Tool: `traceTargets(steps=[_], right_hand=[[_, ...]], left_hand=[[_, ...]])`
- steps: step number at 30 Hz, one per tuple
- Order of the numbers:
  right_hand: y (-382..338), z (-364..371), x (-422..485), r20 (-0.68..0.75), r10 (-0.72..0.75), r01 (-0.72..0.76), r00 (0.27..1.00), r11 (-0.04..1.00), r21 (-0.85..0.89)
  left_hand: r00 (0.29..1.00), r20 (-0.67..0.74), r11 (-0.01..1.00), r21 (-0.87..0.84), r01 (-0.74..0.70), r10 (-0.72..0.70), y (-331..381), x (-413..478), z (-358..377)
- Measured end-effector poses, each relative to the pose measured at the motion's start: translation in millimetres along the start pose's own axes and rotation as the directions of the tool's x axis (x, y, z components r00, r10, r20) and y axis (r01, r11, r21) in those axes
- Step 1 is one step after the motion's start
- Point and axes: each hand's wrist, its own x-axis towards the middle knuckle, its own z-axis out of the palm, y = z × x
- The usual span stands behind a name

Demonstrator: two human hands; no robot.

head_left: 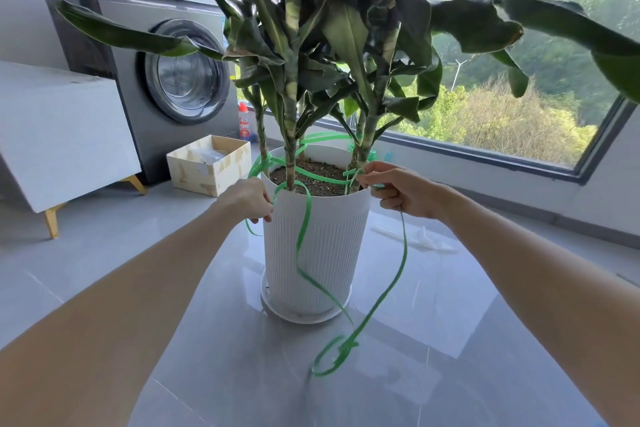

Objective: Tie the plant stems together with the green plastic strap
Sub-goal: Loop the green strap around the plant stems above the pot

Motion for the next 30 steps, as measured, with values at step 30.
traceTargets(steps=[30], right_hand=[[30.2,41.1,36.3,-0.354,0.196,-0.365,0.915,0.775,-0.515]], left_hand=[[0.999,0.047,1.0,-0.009,-0.023,0.023,9.4,-1.4,5.6]])
